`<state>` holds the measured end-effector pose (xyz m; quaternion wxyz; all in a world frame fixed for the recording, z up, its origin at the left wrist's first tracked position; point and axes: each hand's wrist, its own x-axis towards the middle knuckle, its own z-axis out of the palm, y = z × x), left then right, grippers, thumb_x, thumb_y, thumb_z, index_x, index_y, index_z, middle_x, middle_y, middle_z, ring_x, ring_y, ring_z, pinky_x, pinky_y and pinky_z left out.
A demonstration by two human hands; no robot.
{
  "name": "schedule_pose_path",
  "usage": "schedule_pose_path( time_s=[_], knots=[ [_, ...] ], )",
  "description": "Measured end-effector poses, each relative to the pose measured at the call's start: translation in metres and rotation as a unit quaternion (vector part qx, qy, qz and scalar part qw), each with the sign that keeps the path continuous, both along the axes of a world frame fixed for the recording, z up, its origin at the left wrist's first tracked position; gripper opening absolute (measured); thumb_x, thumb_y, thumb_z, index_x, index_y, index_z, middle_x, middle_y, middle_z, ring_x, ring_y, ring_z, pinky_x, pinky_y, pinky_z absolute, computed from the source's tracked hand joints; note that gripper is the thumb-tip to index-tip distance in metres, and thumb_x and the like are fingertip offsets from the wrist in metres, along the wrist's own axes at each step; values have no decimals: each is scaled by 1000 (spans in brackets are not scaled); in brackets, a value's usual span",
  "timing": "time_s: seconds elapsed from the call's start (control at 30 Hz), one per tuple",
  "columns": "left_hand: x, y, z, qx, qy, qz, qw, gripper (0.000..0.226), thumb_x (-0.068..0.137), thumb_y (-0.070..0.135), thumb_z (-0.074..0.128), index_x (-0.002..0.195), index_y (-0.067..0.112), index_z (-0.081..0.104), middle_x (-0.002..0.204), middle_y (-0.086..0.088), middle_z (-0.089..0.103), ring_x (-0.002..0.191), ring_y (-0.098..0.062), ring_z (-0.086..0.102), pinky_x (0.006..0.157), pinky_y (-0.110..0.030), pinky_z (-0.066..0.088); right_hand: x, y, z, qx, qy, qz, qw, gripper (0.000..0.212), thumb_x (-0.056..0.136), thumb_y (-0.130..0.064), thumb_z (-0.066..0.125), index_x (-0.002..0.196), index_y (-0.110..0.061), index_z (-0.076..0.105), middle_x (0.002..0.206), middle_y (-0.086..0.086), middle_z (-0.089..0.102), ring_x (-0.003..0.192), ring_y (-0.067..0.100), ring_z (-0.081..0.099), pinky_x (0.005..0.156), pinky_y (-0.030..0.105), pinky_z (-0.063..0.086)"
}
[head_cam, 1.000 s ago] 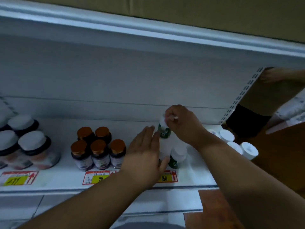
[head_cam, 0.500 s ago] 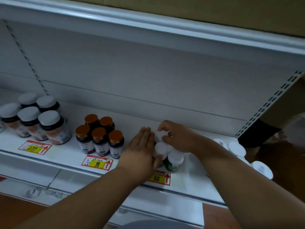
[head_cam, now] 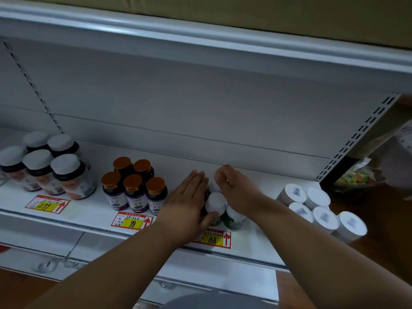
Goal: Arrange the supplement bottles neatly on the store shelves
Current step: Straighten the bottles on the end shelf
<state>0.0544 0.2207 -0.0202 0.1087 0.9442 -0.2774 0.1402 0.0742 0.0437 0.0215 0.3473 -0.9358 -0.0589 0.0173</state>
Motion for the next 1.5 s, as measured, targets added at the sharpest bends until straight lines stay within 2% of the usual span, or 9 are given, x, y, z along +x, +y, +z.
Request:
schedule_pose_path(
  time_s=[0.2, 0.37, 0.5, 0.67, 0.87, 1.0, 1.13, 1.23, 1.5],
  knots=[
    [0, 2, 3, 7, 7, -11, 1000, 84, 85, 64, 47, 142, 3, 42, 149, -14, 39, 142, -26, 30, 111, -37, 27, -4, 0, 3, -15, 2, -16, 1000, 19, 100, -37, 38, 98, -22, 50, 96, -3, 57, 82, 14, 52, 67, 27, 35],
    [-9, 6, 15, -25, 0, -18, 1000, 81, 84, 62, 50, 140, 4, 44, 144, -15, 46, 135, -30, 41, 107, -43, 37, -9, 0, 18, -52, -56, -40, 996, 27, 100, -38, 39, 112, -19, 54, 110, 1, 55, 98, 19, 54, 76, 29, 40],
    [-30, 20, 31, -89, -8, 26, 996, 66, 86, 58, 50, 133, 11, 48, 131, -7, 55, 118, -24, 51, 100, -35, 40, -17, 15, 38, -61, -108, -26, 992, 29, 99, -36, 43, 121, -20, 53, 123, -1, 53, 110, 16, 51, 85, 31, 45],
    [-58, 65, 37, -164, -7, 88, 983, 41, 87, 46, 49, 117, 19, 57, 108, 3, 60, 96, -16, 56, 81, -29, 45, -33, 65, 62, -22, -155, 30, 987, 24, 98, -32, 47, 119, -23, 53, 121, -5, 52, 114, 13, 48, 90, 30, 42],
    [-84, 159, 37, -200, 9, 168, 965, 40, 86, 49, 46, 113, 23, 60, 103, 8, 62, 94, -13, 58, 80, -29, 48, -45, 175, 90, 7, -233, 94, 968, 23, 95, -30, 51, 112, -16, 59, 113, 0, 57, 105, 15, 52, 89, 29, 42],
    [-98, 259, 40, -215, 17, 220, 951, 37, 87, 47, 51, 116, 25, 58, 110, 9, 61, 102, -12, 57, 84, -29, 45, -50, 285, 92, 25, -226, 130, 965, 20, 94, -28, 54, 111, -17, 58, 113, -1, 55, 100, 16, 52, 87, 29, 41],
    [-122, 374, 48, -197, 13, 259, 945, 35, 90, 44, 54, 121, 28, 55, 113, 12, 60, 106, -8, 54, 87, -26, 43, -63, 411, 85, 87, -191, 164, 964, 21, 87, -39, 55, 105, -27, 56, 106, -13, 50, 103, 16, 57, 89, 37, 49],
    [-136, 451, 56, -205, 15, 301, 931, 37, 91, 46, 51, 124, 29, 53, 115, 14, 58, 106, -6, 52, 89, -28, 45, -65, 488, 87, 69, -218, 183, 956, 20, 87, -27, 65, 104, -18, 60, 102, -8, 54, 101, 13, 53, 87, 21, 37],
    [-104, 582, 63, -270, 13, 372, 888, 32, 92, 44, 53, 121, 30, 55, 106, 19, 54, 94, -2, 53, 77, -23, 46, -27, 629, 93, 68, -195, 232, 951, 17, 88, -33, 63, 102, -30, 56, 104, -12, 54, 96, 8, 53, 77, 26, 41]
  ],
)
